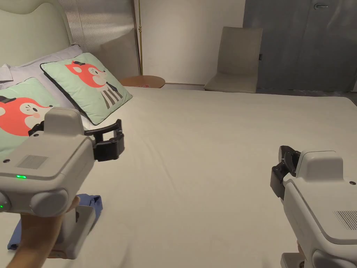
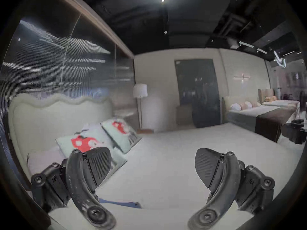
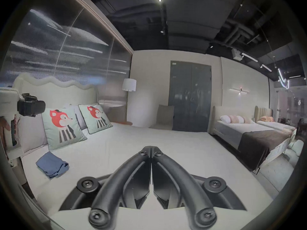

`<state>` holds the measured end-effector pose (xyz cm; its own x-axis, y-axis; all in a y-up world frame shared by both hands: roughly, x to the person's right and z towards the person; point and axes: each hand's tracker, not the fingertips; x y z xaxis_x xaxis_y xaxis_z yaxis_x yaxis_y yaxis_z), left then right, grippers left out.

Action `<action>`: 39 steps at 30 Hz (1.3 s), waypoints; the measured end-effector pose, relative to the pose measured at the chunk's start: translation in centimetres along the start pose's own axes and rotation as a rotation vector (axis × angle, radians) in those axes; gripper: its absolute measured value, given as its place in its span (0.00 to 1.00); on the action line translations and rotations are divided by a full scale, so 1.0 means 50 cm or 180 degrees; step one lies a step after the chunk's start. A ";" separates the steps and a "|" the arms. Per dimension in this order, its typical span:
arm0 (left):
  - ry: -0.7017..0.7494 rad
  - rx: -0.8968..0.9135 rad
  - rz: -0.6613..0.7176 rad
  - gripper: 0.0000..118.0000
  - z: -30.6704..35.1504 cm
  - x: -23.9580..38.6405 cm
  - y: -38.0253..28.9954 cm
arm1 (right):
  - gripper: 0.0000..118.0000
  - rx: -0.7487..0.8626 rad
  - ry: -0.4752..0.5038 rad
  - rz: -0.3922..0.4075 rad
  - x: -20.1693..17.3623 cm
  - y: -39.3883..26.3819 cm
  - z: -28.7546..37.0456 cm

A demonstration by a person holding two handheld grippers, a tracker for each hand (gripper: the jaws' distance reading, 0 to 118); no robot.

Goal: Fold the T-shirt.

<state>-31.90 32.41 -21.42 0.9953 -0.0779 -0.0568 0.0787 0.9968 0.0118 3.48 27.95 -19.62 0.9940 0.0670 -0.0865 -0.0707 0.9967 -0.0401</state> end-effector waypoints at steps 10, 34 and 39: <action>-0.0267 0.0159 0.0170 0.62 0.040 0.157 -0.044 | 0.01 0.0171 -0.0335 0.0038 0.075 0.021 0.053; -0.0462 0.0100 0.0232 0.00 0.043 0.243 -0.061 | 0.01 0.0176 -0.0518 0.0053 0.099 0.030 0.082; -0.0479 0.0075 0.0241 0.00 0.038 0.244 -0.067 | 0.01 0.0182 -0.0517 0.0059 0.102 0.031 0.082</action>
<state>-19.90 28.08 -20.26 0.9954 -0.0058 0.0954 0.0025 0.9994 0.0339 8.76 30.04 -16.02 0.9933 0.0874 0.0754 -0.0890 0.9959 0.0171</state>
